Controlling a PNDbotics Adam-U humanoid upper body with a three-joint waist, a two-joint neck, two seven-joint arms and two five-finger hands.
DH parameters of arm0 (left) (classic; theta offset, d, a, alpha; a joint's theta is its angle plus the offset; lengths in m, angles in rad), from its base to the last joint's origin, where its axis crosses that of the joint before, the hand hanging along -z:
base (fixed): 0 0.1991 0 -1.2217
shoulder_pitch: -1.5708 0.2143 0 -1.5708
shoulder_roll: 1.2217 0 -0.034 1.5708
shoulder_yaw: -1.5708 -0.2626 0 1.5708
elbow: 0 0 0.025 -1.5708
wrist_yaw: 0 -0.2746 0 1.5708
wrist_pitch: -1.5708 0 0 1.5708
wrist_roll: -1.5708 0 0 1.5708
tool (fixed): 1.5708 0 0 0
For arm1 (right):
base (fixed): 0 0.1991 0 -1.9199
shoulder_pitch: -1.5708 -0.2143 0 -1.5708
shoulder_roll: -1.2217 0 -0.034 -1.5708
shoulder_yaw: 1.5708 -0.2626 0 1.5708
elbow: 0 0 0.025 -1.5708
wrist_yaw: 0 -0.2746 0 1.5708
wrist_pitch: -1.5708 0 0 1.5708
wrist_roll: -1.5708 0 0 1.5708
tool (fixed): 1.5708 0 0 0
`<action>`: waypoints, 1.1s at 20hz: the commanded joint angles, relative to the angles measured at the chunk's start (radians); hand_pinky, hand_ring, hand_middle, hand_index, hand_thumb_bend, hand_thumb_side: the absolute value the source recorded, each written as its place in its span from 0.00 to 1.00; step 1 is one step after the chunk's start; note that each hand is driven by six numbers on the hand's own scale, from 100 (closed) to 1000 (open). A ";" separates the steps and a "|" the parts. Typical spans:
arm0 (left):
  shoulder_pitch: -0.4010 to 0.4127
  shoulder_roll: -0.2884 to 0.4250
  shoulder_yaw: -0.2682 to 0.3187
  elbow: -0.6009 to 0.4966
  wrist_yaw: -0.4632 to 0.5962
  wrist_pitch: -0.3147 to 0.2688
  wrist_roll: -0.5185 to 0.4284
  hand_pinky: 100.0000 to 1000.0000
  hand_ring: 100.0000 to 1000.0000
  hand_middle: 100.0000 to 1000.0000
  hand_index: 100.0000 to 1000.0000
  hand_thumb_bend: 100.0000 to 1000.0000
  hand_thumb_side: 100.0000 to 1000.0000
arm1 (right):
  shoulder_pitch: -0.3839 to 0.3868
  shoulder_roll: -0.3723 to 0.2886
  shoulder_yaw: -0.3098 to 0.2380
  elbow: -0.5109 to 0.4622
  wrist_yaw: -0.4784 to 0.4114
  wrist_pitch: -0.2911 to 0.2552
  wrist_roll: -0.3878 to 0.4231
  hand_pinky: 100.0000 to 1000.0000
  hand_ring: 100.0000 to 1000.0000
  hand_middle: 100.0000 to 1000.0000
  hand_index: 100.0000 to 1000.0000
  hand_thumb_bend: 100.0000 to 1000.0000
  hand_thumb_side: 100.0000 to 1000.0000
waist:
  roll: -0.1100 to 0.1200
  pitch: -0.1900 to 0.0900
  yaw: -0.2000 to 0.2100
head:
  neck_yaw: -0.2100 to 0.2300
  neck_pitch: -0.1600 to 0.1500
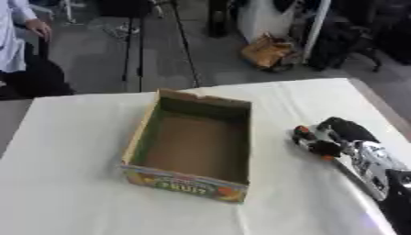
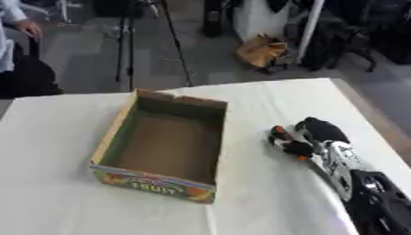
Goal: Pick up objects on the table and place them in the box.
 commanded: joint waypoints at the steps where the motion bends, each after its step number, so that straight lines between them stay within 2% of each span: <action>1: -0.008 0.007 0.001 -0.015 0.002 0.000 -0.003 0.66 0.93 0.96 0.72 0.00 1.00 | -0.004 -0.039 -0.003 -0.016 0.004 -0.003 0.007 0.88 0.89 0.84 0.76 0.54 1.00 | -0.001 -0.020 -0.003 | 0.003 -0.004; 13: -0.008 0.008 0.002 -0.015 0.004 0.000 -0.001 0.66 0.94 0.96 0.72 0.00 1.00 | 0.003 -0.037 -0.004 -0.024 0.000 0.001 0.015 0.87 0.87 0.80 0.70 0.50 0.97 | 0.000 -0.024 -0.005 | 0.005 -0.004; 22: -0.010 0.008 0.003 -0.015 0.005 -0.001 0.002 0.66 0.93 0.96 0.72 0.00 1.00 | 0.006 -0.034 -0.003 -0.023 -0.002 0.004 0.013 0.87 0.87 0.80 0.70 0.49 0.95 | 0.000 -0.025 -0.004 | 0.008 0.001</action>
